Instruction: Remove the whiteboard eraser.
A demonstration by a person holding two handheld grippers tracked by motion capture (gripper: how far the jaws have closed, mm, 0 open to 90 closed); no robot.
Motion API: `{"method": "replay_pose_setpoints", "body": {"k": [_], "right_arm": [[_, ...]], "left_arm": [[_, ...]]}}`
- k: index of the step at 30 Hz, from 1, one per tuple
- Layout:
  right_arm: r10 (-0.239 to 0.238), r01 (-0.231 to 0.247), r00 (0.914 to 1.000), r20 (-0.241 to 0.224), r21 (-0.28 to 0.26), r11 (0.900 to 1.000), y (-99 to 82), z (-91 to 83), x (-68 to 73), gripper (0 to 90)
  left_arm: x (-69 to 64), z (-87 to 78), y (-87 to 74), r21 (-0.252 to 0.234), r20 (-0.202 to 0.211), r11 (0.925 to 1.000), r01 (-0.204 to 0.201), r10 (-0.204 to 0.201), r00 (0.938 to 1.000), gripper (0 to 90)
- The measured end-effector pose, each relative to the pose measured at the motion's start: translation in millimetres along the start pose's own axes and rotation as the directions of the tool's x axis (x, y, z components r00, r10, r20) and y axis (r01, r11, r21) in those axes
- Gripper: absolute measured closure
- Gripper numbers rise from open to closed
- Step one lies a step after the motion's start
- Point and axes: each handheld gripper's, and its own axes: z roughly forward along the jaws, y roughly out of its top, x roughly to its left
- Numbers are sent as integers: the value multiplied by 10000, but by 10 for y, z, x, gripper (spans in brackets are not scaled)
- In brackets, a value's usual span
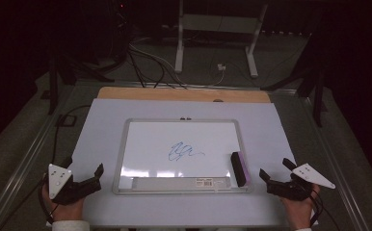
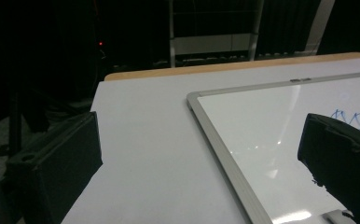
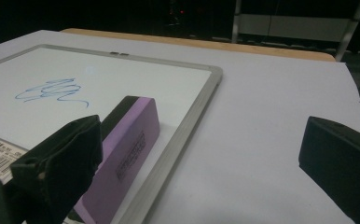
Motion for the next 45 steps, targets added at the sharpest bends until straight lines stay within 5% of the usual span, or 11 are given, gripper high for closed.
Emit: {"method": "replay_pose_setpoints", "body": {"k": [14,26,45], "right_arm": [[303,-303,9995,83,-56,9995,43,-19,-15,0],[255,-256,9996,-73,-180,9995,200,-12,8,0],[267,-208,9976,-645,905,9957,341,221,73,0]], "left_arm": [[-22,8,11,-80,289,9999,109,-107,9995,4],[-45,21,-4,165,2,9997,-205,205,9998,4],[-57,34,-21,302,-152,9988,-388,392,9991,4]]}}
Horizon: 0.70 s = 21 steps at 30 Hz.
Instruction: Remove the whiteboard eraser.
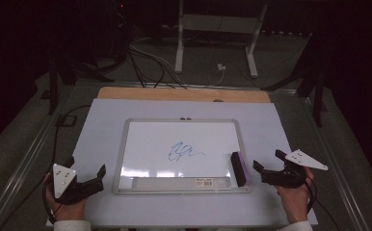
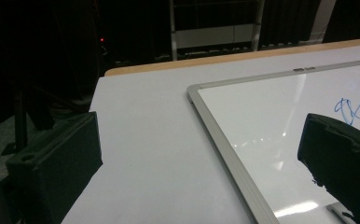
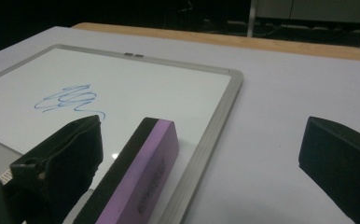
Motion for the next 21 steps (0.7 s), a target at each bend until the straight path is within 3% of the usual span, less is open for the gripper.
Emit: {"method": "replay_pose_setpoints", "body": {"k": [9,15,19,21], "right_arm": [[169,-151,9995,-249,700,9974,48,126,26,0],[645,-526,9955,-698,1607,9856,47,226,54,46],[714,-537,9936,-871,1914,9800,25,259,67,111],[696,-508,9942,-818,2123,9759,3,274,89,219]], "left_arm": [[3,2,-2,6,-24,10000,-5,5,10000,4],[1,4,-4,12,-25,10000,-3,3,10000,4],[-1,6,-6,9,-29,10000,7,-7,10000,4],[-1,8,-7,12,-30,10000,19,-19,10000,4]]}}
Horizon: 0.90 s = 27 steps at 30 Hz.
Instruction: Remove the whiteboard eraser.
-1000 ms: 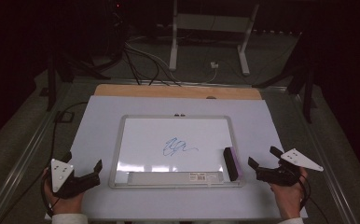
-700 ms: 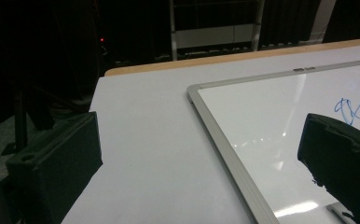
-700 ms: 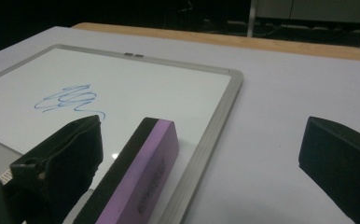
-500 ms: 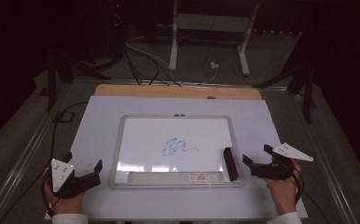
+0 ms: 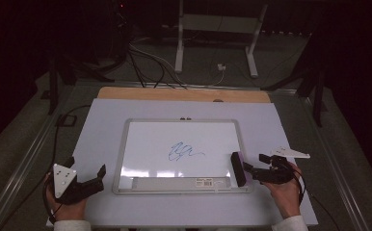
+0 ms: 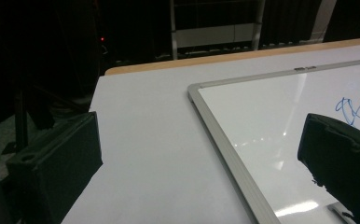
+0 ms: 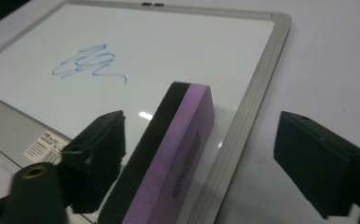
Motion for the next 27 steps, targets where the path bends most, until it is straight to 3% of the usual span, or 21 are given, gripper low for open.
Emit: {"method": "replay_pose_setpoints", "body": {"k": [3,4,5,10,12,19,27], "right_arm": [[184,-182,9997,-184,157,9997,-14,9,11,353],[184,-182,9997,-184,157,9997,-14,9,11,353],[283,-269,9982,-529,259,9993,-25,17,10,432],[384,-335,9956,-850,588,9977,-46,44,13,543],[647,-564,9927,-1020,827,9950,-77,77,5,602],[1191,-1102,9872,-1061,859,9902,-108,103,-14,543],[1763,-1596,9762,-1262,1317,9784,-111,235,54,338]], "left_arm": [[1,0,-1,2,-2,10000,-2,2,10000,4],[1,0,-1,2,-2,10000,-2,2,10000,4],[1,0,-1,0,-3,10000,1,-1,10000,4],[0,2,-2,11,-6,10000,2,-2,10000,4],[1,1,-3,8,-7,10000,3,-3,10000,4],[-2,-1,-2,-12,-16,10000,1,-1,10000,4],[-8,-2,-2,-1,-16,10000,6,-6,10000,4]]}}
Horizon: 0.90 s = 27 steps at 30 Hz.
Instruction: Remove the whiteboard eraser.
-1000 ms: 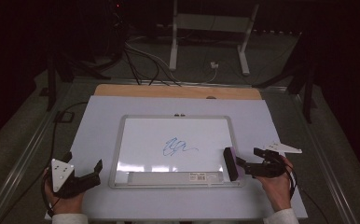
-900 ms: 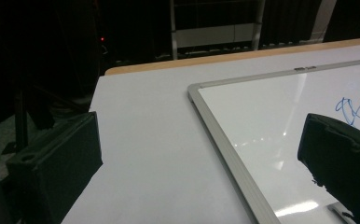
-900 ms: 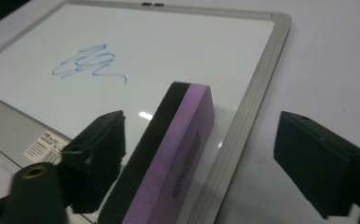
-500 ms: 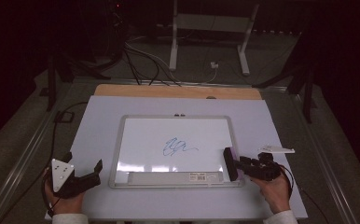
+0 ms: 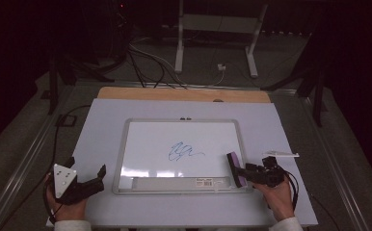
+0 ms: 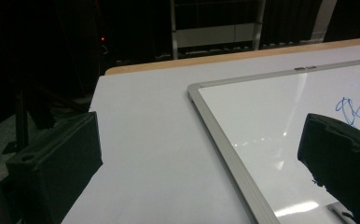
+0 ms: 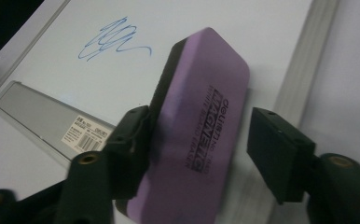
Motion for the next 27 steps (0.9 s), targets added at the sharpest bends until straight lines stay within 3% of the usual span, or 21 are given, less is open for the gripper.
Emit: {"method": "replay_pose_setpoints", "body": {"k": [7,11,27], "right_arm": [[92,-85,9998,-153,475,9988,-23,107,42,305],[-127,137,9998,-162,627,9979,-35,132,70,407],[-884,886,9956,323,-62,9960,140,35,183,411]], "left_arm": [[10,-3,-2,-18,-10,10000,25,-25,10000,4],[5,-7,1,-22,-22,10000,28,-28,10000,4],[11,-5,-1,-10,-54,10000,30,-31,10000,4]]}}
